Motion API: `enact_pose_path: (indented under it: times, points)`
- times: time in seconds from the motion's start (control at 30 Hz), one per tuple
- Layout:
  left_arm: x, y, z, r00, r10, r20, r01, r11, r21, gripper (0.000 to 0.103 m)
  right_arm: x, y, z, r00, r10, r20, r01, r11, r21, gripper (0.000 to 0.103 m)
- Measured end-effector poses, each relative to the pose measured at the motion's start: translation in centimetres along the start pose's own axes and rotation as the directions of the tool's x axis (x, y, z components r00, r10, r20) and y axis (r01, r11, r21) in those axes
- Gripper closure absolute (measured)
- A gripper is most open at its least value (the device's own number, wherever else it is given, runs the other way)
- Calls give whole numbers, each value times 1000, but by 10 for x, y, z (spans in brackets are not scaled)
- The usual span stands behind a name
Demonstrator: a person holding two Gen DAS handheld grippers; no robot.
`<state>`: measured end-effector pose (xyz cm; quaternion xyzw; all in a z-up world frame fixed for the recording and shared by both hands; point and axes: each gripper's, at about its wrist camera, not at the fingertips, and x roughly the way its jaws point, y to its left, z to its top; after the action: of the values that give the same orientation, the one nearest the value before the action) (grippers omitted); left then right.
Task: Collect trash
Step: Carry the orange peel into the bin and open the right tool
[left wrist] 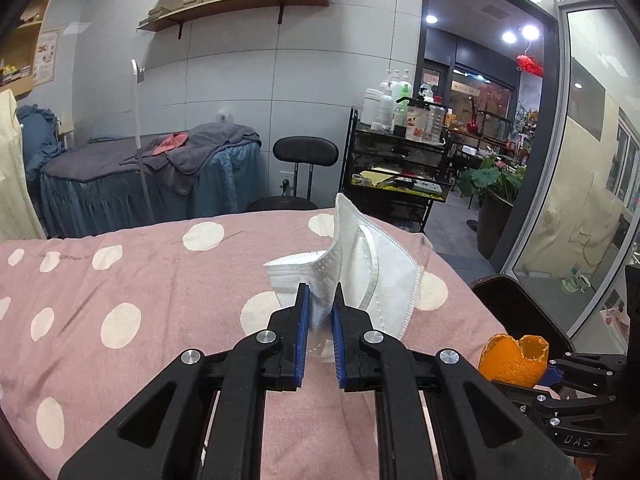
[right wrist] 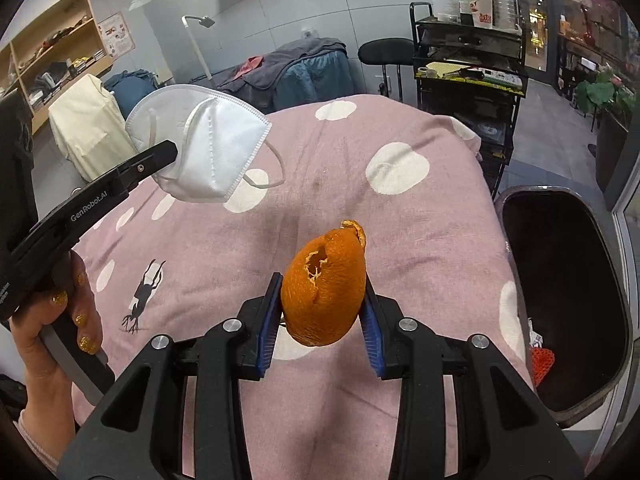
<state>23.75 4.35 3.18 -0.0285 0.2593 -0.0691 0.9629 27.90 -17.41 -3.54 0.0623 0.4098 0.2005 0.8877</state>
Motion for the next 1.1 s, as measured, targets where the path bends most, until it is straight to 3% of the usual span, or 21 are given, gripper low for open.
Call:
enact_pose_path:
  times: [0.57, 0.87, 1.1]
  points:
    - [-25, -48, -12, 995, -96, 26, 97, 995, -25, 92, -77, -65, -23, 988, -100, 116, 91, 993, 77, 66]
    - [-19, -76, -13, 987, -161, 8, 161, 987, 10, 92, -87, -108, -20, 973, -187, 133, 167, 975, 147, 66]
    - [-16, -96, -12, 980, -197, 0, 197, 980, 37, 92, -73, -150, -13, 963, -253, 93, 230, 951, 205, 66]
